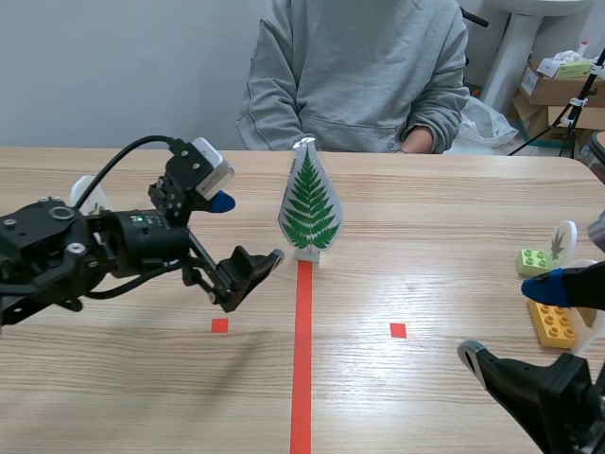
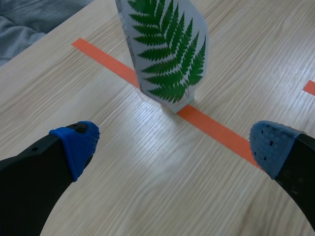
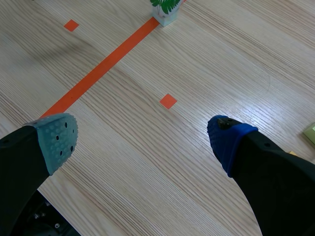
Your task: Do the leaf sorting experiment
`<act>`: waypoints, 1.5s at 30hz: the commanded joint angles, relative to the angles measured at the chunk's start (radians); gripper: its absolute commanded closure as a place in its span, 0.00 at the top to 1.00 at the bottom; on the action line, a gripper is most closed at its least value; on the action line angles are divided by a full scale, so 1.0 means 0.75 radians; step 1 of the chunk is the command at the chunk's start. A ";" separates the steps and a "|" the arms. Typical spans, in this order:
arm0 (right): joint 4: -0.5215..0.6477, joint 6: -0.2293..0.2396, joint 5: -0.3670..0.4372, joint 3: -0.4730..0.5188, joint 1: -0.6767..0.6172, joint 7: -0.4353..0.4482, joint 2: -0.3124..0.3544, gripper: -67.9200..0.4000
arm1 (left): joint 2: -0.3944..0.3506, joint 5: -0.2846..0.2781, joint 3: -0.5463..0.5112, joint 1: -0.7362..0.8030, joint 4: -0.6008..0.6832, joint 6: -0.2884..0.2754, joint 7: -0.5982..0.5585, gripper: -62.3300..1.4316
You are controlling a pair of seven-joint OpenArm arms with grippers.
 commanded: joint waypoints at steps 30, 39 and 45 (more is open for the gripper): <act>0.020 0.010 0.010 0.009 0.000 -0.011 -0.001 0.79 | 0.460 0.072 0.184 -0.401 -0.610 -0.013 -0.036 1.00; 0.020 0.010 0.010 0.009 0.000 -0.010 -0.001 0.79 | 0.457 0.087 0.184 -0.401 -0.611 -0.013 -0.037 1.00; 0.020 0.010 0.010 0.009 0.000 -0.010 -0.001 0.79 | 0.457 0.098 0.184 -0.401 -0.611 -0.005 -0.044 0.59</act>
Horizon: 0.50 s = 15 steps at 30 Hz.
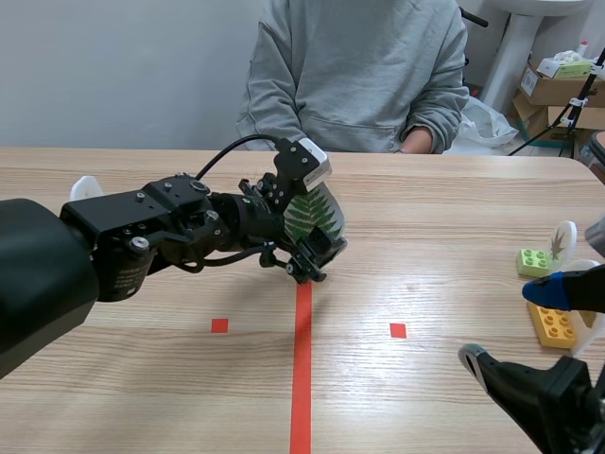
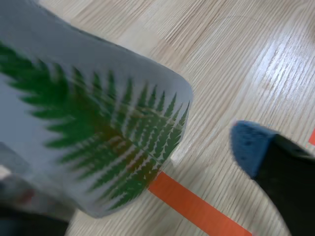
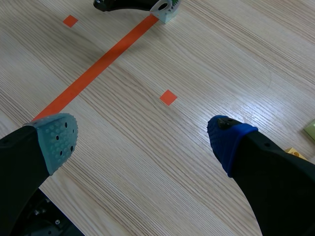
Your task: Do the leaf sorting experiment
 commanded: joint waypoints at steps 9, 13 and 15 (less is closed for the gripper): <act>0.020 0.010 0.010 0.009 0.000 0.010 -0.001 0.79 | 0.007 -0.012 -0.001 -0.022 0.028 0.009 -0.028 0.26; 0.020 0.010 0.010 0.009 0.000 0.010 -0.001 0.79 | 0.007 -0.012 -0.001 -0.022 0.028 0.009 -0.028 0.17; 0.020 0.010 0.010 0.009 0.000 0.010 -0.001 0.79 | 0.007 -0.012 -0.001 -0.022 0.028 0.009 -0.031 0.14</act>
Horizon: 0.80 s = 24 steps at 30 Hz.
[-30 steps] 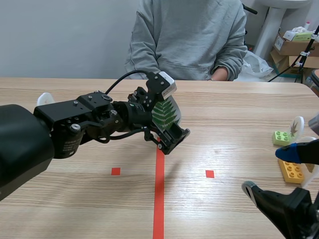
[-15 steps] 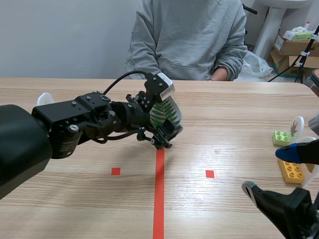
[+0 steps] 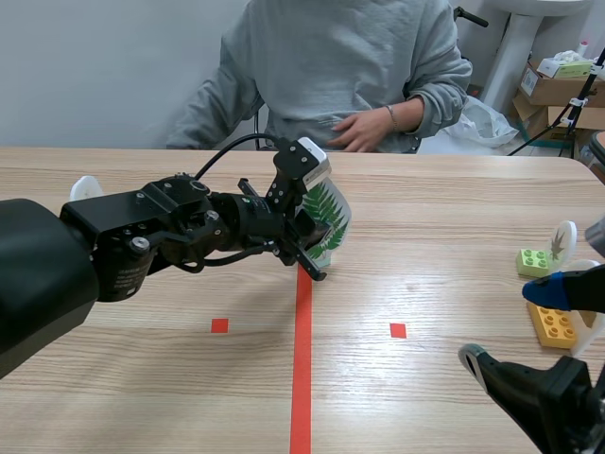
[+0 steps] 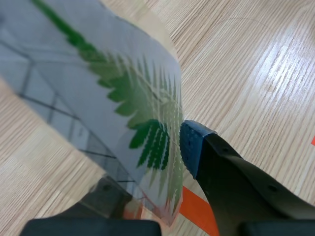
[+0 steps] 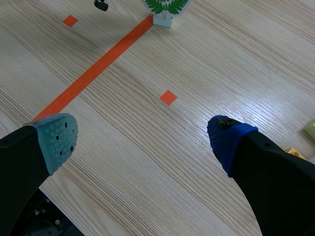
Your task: Do the leaf sorting experiment
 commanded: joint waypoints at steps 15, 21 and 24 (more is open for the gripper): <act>0.020 0.010 0.010 0.009 0.001 0.010 -0.001 0.79 | -0.072 -0.125 -0.040 -0.003 0.117 -0.027 0.088 0.10; 0.020 0.010 0.010 0.009 0.001 0.010 0.000 0.79 | -0.239 -0.175 -0.291 0.181 0.452 -0.065 0.227 0.10; 0.020 0.010 0.010 0.008 0.001 0.010 0.000 0.79 | -0.308 -0.174 -0.472 0.340 0.645 -0.115 0.268 0.10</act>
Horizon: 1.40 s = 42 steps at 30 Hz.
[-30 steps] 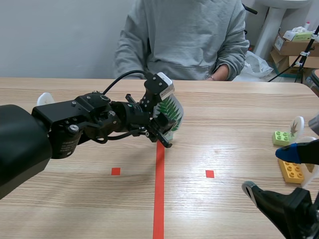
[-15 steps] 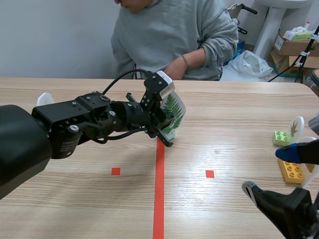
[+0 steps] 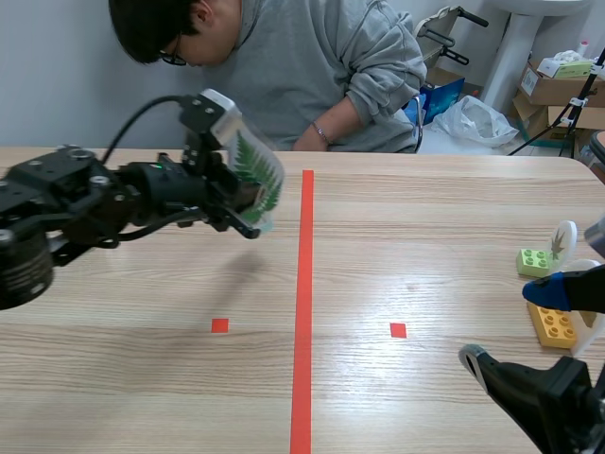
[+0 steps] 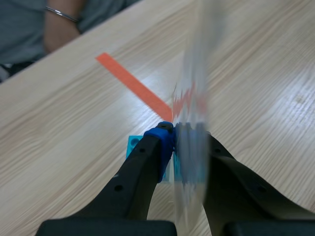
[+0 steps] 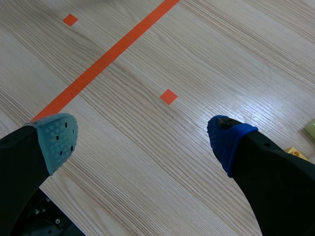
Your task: Do the leaf sorting experiment
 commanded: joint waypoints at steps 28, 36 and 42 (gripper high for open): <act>0.020 0.010 0.010 0.008 0.001 0.014 -0.001 0.79 | -0.024 0.091 -0.797 0.448 0.177 0.211 -0.024 0.10; 0.020 0.010 0.010 0.008 0.001 0.014 -0.001 0.79 | -0.024 0.159 -0.797 0.254 -0.104 0.271 -0.068 0.10; 0.020 0.010 0.010 0.008 0.001 0.014 -0.001 0.79 | -0.023 0.221 -0.797 0.193 -0.228 0.280 -0.107 0.10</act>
